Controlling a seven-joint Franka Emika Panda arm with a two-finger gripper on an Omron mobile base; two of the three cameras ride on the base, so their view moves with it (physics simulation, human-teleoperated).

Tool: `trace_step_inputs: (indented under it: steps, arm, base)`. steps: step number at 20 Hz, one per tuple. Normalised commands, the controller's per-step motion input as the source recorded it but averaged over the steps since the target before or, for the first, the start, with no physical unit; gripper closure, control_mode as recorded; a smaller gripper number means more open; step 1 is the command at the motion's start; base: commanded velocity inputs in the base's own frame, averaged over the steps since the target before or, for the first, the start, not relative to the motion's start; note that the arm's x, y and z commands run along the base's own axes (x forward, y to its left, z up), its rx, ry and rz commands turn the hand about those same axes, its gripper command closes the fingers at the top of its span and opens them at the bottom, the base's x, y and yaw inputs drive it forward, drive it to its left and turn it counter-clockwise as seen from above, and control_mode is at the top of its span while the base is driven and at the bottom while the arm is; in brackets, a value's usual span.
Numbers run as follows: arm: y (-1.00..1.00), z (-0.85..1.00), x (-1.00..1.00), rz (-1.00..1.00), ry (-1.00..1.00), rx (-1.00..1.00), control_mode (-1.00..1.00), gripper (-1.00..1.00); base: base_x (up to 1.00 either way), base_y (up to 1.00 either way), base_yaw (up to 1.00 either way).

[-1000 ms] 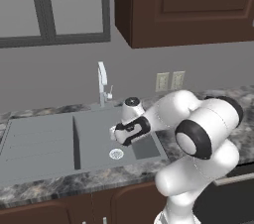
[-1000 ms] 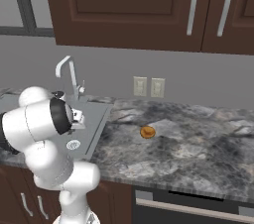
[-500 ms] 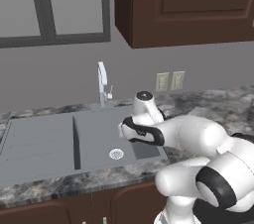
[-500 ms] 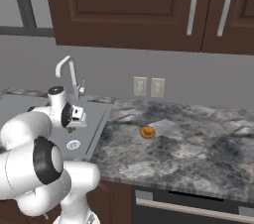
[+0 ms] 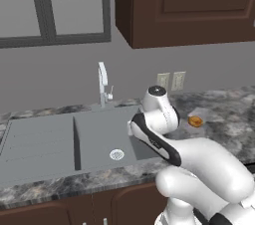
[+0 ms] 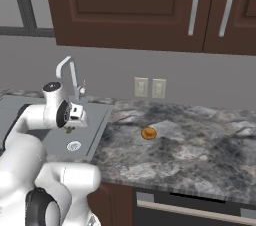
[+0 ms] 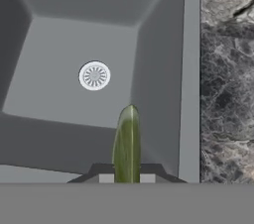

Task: Turn on the sink faucet. Then move the lemon wedge from the counter to the sink. Turn off the sink. Move the vegetable from the sink to the pot next to the stove. Finally move the pot to the rear left burner.

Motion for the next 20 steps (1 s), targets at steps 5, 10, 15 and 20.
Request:
trace_step_inputs:
  steps: [5,10,15,20]
  arm:
    - [0.00,0.16,-0.14,0.00,0.00,-0.02,-1.00,1.00]
    - [0.00,0.00,0.00,0.00,0.00,0.00,-1.00,1.00]
    - [0.00,0.03,0.00,-0.05,0.00,0.00,-1.00,1.00]
    - [-0.06,0.42,-0.06,-0.10,-0.05,-0.01,-1.00,1.00]
  base:
    - [0.00,0.00,0.00]
    - [0.00,0.00,0.00]
    - [0.00,0.00,0.00]
    - [0.00,0.00,0.00]
